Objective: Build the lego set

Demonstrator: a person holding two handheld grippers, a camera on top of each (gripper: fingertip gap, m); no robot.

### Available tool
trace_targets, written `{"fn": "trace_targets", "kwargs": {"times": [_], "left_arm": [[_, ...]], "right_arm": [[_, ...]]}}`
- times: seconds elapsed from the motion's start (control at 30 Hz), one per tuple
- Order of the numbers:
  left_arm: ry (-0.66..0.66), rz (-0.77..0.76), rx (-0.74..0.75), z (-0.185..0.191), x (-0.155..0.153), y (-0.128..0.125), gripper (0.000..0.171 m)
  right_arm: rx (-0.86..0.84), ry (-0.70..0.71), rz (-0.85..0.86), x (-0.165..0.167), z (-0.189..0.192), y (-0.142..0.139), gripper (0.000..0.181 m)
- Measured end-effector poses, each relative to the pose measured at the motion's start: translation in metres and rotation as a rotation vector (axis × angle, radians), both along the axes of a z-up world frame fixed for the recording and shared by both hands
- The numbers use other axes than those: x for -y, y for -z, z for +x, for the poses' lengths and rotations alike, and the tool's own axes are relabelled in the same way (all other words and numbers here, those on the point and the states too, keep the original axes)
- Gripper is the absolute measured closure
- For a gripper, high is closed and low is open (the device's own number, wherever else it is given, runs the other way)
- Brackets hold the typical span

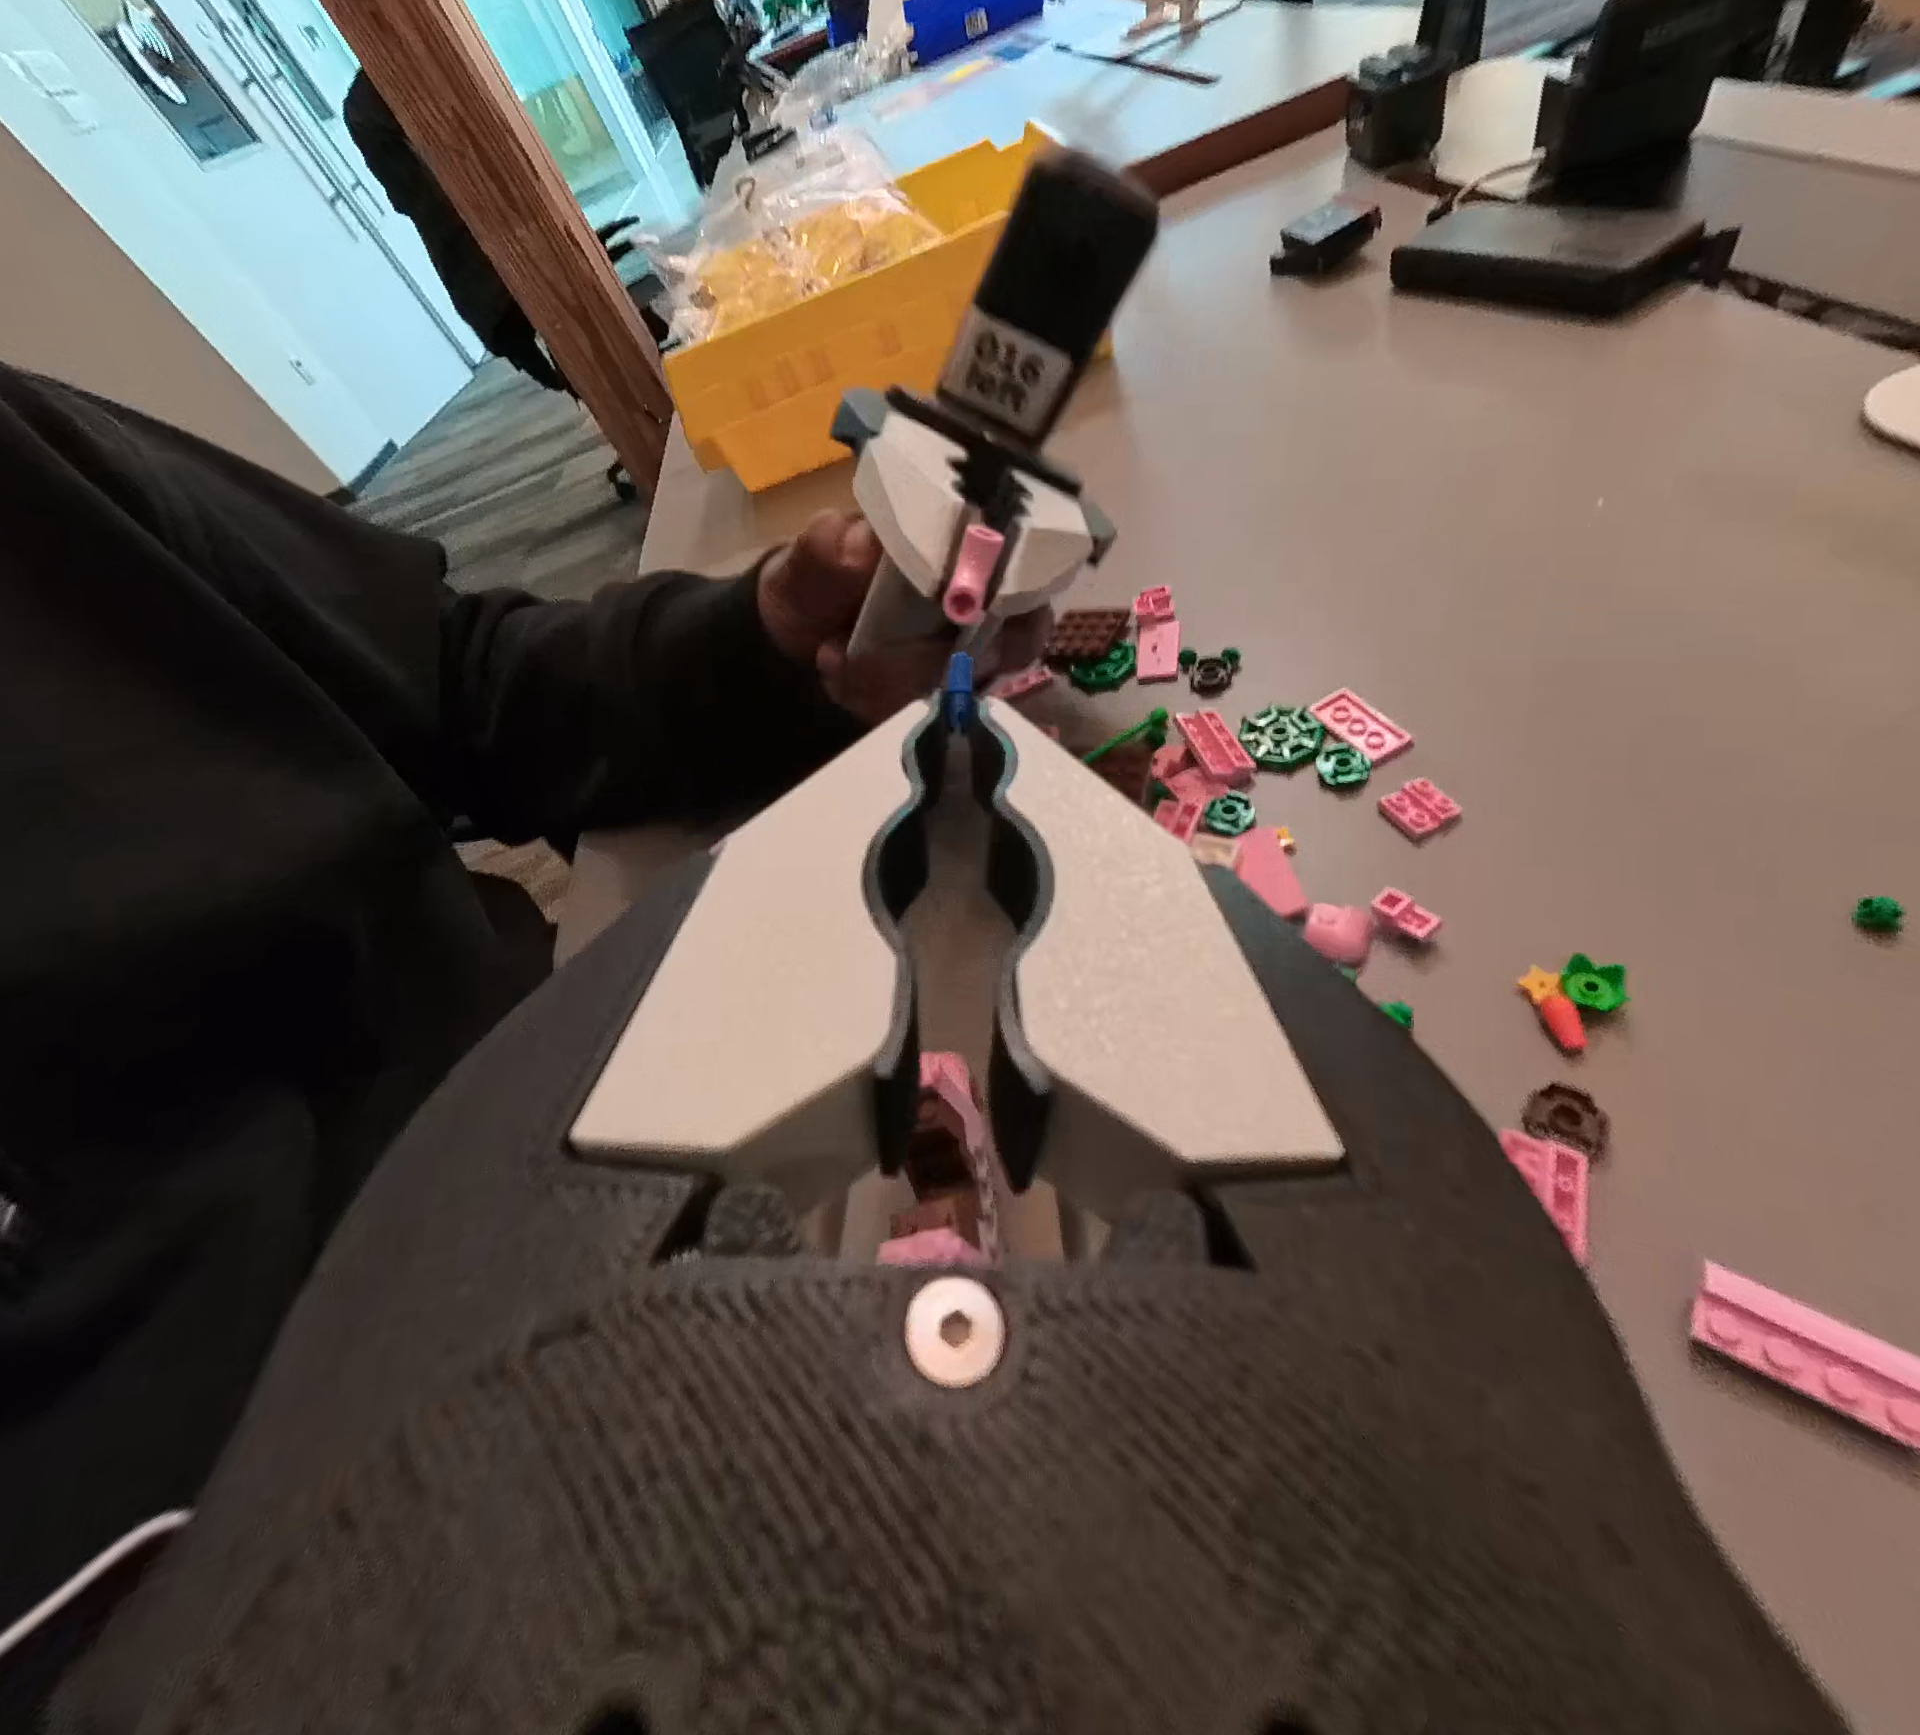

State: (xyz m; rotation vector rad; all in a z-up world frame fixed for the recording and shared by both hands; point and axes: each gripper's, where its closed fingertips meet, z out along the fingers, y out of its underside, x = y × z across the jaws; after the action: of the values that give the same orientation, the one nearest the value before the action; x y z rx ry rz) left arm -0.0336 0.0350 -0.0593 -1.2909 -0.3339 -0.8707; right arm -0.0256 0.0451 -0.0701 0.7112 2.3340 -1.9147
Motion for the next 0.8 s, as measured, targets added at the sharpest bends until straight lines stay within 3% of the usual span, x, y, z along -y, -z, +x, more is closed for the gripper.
{"fn": "trace_targets", "kwargs": {"times": [0.13,0.3,0.8], "left_arm": [[-0.035,-0.178,-0.126,0.001,-0.002,0.019,0.167],[0.012,-0.303,-0.207,0.011,-0.008,0.040,0.166],[0.010,-0.364,-0.268,0.016,-0.012,0.047,0.166]], "right_arm": [[0.043,-0.045,0.069,-0.004,0.000,0.020,0.179],[0.054,-0.090,0.110,-0.005,0.003,0.032,0.179],[-0.012,-0.111,0.212,-0.002,0.008,0.042,0.179]]}}
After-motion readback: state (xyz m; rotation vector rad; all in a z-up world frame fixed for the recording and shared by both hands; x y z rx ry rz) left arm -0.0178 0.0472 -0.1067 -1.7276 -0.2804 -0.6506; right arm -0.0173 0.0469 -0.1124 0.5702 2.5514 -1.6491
